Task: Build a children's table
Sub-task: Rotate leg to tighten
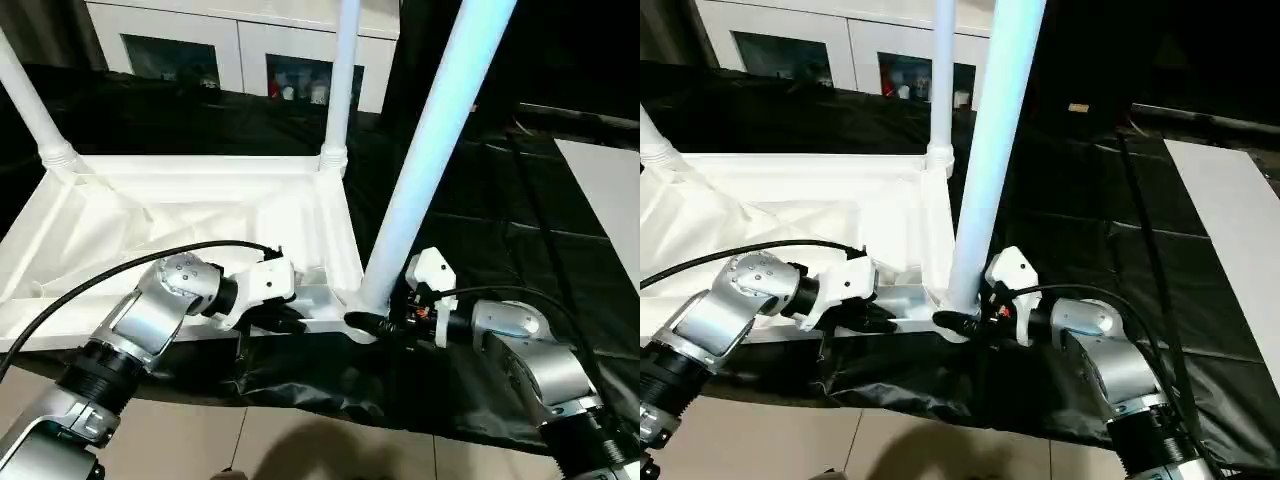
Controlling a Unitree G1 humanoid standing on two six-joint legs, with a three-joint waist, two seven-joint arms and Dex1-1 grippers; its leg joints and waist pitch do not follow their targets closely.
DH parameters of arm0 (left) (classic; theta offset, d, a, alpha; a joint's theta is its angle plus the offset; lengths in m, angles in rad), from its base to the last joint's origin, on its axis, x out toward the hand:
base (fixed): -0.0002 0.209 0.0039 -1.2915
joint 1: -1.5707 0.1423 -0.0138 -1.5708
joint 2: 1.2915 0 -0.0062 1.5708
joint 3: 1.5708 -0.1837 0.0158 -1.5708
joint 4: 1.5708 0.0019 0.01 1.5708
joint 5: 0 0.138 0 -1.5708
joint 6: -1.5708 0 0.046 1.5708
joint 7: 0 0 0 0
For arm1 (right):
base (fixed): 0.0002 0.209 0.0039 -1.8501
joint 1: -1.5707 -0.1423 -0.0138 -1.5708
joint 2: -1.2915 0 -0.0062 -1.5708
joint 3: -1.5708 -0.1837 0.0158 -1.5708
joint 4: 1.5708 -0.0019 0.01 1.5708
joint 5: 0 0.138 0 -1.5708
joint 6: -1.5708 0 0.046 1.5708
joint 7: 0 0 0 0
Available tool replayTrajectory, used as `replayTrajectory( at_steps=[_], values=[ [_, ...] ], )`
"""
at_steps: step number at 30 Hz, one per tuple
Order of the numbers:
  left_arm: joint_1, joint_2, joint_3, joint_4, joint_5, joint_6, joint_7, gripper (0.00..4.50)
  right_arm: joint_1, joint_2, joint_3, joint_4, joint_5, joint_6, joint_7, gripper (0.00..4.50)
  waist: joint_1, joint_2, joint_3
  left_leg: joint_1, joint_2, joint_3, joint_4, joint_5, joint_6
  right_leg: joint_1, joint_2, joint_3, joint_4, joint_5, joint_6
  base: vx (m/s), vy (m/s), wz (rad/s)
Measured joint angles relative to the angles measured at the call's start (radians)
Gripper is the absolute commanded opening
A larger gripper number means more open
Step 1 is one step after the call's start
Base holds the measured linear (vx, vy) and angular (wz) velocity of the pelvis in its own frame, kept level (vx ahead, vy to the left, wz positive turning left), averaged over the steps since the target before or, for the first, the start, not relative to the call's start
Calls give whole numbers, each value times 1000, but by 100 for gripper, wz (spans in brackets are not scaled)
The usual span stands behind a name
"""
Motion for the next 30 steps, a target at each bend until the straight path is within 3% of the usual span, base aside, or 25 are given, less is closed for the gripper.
replayTrajectory(
  at_steps=[2, 6, 17, 21, 30],
  values=[
    [0, 0, 0, 0, 0, 0, 0, 0, 0, 0, 0, 2, -1, -3, 1, 280, 0, 0, 0, 0, 0, 0, 1, 0, 0, 0, 0, 0, 1, 0, 0, 0, 0, 0],
    [0, 0, -1, 0, 1, -3, 2, 0, -2, -3, 2, 9, -6, -19, 10, 270, 0, 0, 0, 0, 0, 0, 2, 0, 0, 0, 0, 0, 1, 0, 0, 0, 0, 0],
    [4, -10, 0, 8, 15, -5, 31, 0, -19, 8, 9, 41, -31, -40, -5, 267, -2, -2, -1, 1, 0, -1, 7, 0, 0, 0, -1, 0, 7, -1, 1, 0, 0, 0],
    [-13, -93, 31, 81, 35, 24, 158, 0, -42, 105, -34, 116, -66, -30, -200, 266, -6, -2, -6, 3, -1, -1, 10, 0, 0, 3, -2, 0, 8, -2, 4, 0, 0, 0],
    [-81, -333, 98, 230, 32, 200, 442, 0, -143, 351, -195, 302, -78, 17, -711, 266, -27, -4, -15, 3, -1, -5, 12, 0, 0, 8, -3, -5, -1, -3, 5, 0, 0, 0]
  ],
)
